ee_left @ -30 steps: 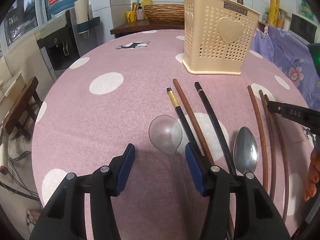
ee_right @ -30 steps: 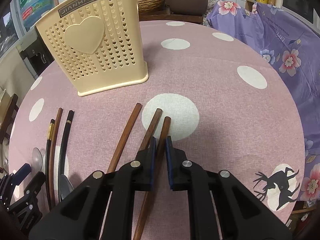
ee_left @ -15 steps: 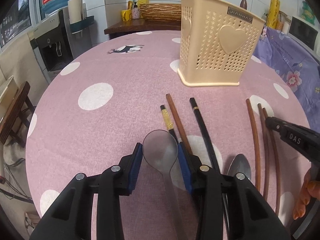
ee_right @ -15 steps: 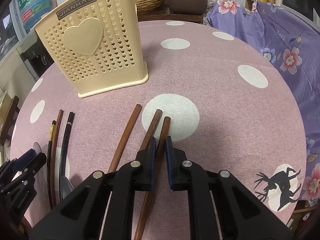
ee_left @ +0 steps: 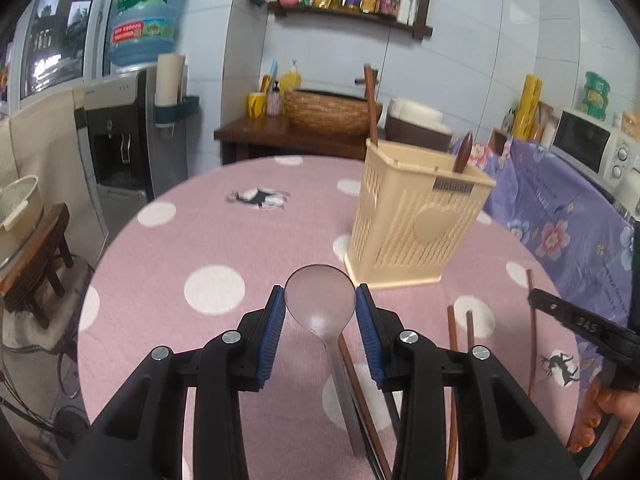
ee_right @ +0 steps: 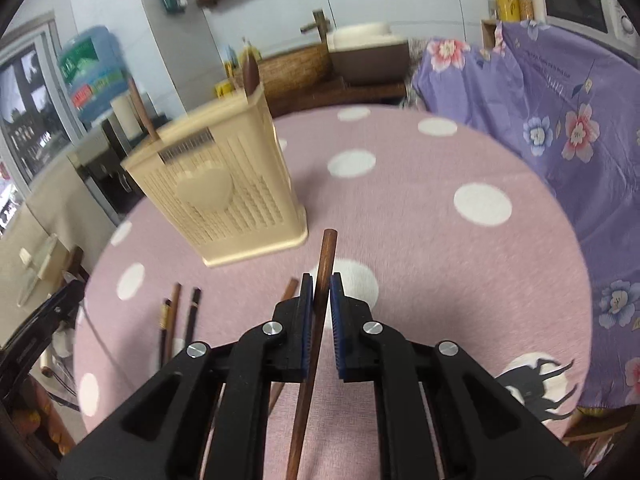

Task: Organize utensils
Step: 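Lift the plastic spoon into the beige basket with the left tool while the right tool drops its chopstick in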

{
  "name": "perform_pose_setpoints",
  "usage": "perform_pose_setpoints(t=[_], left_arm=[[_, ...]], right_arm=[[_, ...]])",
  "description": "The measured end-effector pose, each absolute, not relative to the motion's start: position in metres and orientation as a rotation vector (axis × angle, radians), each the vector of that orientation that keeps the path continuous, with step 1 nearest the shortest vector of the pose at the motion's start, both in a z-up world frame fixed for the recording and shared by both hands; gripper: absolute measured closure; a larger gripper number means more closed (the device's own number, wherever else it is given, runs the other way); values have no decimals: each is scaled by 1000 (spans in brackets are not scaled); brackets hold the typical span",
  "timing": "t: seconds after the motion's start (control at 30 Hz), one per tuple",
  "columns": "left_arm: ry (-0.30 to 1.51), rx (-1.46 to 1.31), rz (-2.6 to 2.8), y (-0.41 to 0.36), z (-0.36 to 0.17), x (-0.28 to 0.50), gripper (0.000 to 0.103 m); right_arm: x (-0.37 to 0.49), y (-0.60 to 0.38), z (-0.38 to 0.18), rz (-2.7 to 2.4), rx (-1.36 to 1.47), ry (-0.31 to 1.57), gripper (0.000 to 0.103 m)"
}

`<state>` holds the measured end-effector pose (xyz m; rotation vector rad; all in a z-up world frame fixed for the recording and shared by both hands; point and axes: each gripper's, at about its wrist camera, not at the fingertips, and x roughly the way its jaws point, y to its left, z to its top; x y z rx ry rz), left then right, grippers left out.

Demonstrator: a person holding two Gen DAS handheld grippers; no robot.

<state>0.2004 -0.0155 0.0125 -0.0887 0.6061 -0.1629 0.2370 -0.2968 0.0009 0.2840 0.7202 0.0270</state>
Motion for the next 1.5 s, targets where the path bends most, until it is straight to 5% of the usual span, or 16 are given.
perform_pose_setpoints(t=[0.73,1.23,1.5], left_arm=[[534,-93,-225,-11,60,215,67],[388,-145,-283,-41,179,283,67],[404,-100,-230,-64,160,317,67]], right_arm=[[198,-324,101,157,256,522,95],[273,-306,245,159,227,310,95],[312,-289,260,116,234,260,95]])
